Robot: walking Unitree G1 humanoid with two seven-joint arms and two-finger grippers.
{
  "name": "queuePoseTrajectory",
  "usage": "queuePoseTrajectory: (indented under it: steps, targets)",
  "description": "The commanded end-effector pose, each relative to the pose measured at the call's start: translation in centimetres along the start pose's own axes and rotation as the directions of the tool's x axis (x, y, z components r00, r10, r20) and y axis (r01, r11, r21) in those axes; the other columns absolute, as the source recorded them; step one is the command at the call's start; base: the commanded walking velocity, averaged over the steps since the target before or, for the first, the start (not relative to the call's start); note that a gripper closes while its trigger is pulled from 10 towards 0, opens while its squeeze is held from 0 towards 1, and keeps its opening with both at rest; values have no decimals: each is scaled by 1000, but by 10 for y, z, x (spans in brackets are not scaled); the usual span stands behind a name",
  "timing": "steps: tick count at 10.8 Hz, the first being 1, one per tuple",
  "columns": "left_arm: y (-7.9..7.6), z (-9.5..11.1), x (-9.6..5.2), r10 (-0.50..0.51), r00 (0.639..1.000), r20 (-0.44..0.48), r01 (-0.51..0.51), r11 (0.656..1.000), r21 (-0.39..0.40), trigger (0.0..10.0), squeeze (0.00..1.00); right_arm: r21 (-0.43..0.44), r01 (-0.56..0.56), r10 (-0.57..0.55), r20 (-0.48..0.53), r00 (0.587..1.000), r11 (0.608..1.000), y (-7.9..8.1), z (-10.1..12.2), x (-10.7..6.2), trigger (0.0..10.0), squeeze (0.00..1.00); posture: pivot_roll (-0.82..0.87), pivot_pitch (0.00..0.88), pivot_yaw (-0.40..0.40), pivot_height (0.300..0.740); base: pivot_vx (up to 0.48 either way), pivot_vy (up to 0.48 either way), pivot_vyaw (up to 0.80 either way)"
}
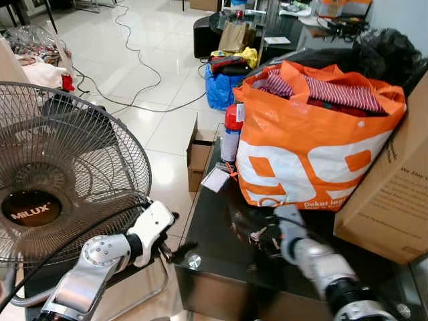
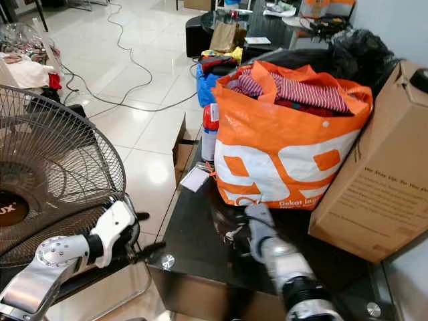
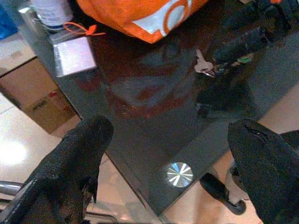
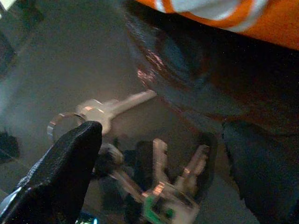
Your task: Hang keys on a hook
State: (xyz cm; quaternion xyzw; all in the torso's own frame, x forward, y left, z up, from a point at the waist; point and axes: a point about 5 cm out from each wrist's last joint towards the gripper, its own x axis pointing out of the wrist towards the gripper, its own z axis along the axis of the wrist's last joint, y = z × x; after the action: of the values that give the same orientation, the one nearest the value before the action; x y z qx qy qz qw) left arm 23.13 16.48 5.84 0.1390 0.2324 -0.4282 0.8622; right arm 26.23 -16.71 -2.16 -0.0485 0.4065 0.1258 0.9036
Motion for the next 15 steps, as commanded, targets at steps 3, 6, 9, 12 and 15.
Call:
queuePoseTrajectory:
  steps: [3, 6, 9, 12, 15]
  targets:
    - [-2, 10, 2, -48, 999, 19, 48, 998, 27, 10000, 0, -60, -28, 27, -20, 999, 998, -11, -3, -8, 10000, 180, -28, 0, -13, 740, 0, 0, 0]
    - [-5, 11, 3, -98, 995, 16, 98, 995, 21, 10000, 0, -155, -83, 73, -72, 995, 984, -23, -12, -20, 10000, 0, -26, 0, -22, 740, 0, 0, 0]
    - [-9, 11, 4, -141, 990, 6, 141, 990, 22, 10000, 0, -166, -101, 84, -107, 991, 981, -17, -17, -18, 4941, 0, -25, 0, -29, 740, 0, 0, 0]
    - [-11, 12, 3, -151, 988, 9, 151, 988, 21, 10000, 0, -169, -82, 56, -154, 986, 982, -15, -31, -12, 0, 0, -24, 0, -36, 740, 0, 0, 0]
    - [-10, 16, 0, -151, 988, 13, 151, 988, 26, 10000, 0, -142, -74, 51, -161, 986, 987, -17, -36, -12, 0, 0, -24, 0, -38, 740, 0, 0, 0]
